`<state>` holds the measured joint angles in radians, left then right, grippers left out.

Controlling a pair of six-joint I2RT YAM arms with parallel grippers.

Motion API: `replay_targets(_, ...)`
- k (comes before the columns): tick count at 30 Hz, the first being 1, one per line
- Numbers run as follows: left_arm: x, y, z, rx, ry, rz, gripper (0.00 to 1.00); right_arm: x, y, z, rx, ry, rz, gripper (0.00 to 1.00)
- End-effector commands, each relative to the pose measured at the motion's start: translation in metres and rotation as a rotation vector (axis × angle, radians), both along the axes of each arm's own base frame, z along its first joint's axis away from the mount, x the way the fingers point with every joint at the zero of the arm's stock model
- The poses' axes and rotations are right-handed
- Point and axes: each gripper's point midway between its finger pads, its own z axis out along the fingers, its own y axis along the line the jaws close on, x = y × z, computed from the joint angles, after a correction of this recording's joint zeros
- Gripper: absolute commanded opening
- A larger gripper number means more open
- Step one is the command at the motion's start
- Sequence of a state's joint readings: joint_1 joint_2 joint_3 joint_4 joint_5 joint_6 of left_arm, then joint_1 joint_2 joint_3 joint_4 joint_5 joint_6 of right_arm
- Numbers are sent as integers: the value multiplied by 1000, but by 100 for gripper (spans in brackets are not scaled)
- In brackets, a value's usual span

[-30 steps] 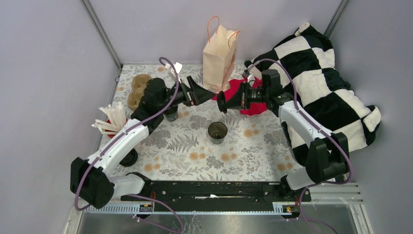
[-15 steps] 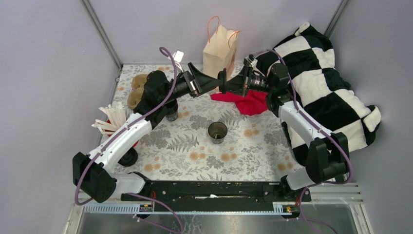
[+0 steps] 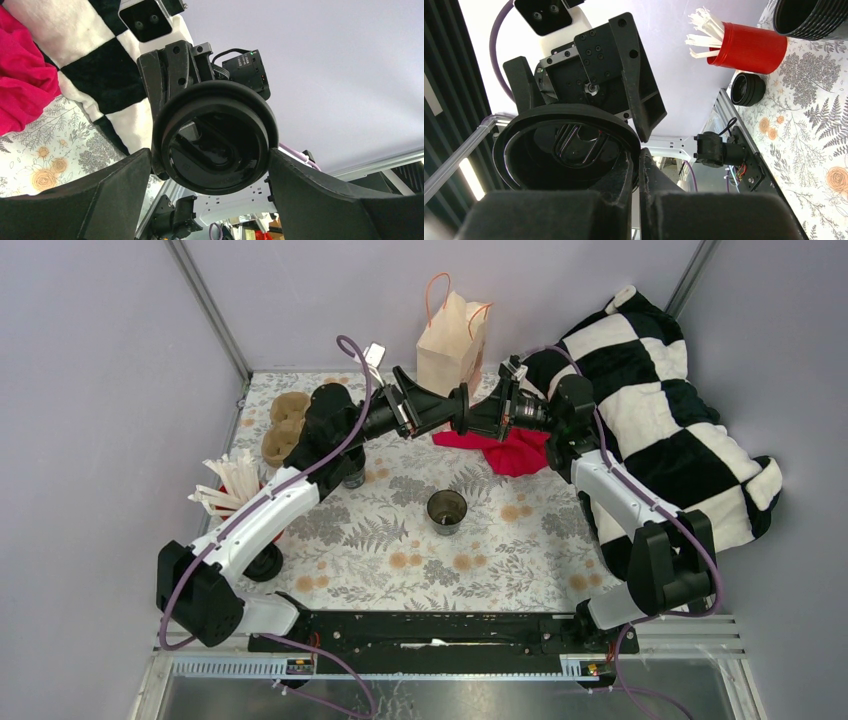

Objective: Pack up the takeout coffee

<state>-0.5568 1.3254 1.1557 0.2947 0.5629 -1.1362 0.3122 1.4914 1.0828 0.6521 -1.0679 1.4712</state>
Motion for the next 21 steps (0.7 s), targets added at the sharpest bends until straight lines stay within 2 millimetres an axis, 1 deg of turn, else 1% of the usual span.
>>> replay_targets(1, -2, -1, 31, -66, -72, 1, 86, -9, 1, 0, 8, -47, 41, 0)
replay_targets(6, -2, 0, 34, -76, -75, 7, 88, -11, 1, -5, 3, -38, 46, 0)
replay_targets(8, -1, -1, 32, -70, -67, 5, 88, -11, 1, -6, 2, -37, 46, 0)
replay_targets(10, -1, -3, 30, -65, -62, 0, 84, -11, 2, -6, 1, -35, 50, 0)
replay_targets(15, -2, -5, 27, -55, -50, -5, 72, -12, 4, -5, 2, -38, 56, 0)
replay_targets(20, 0, -5, 24, -31, -43, 4, 69, -13, 4, -8, -12, -40, 53, 0)
replay_targets(21, 1, -5, 23, -18, -44, 10, 67, -13, 4, -9, -18, -39, 51, 2)
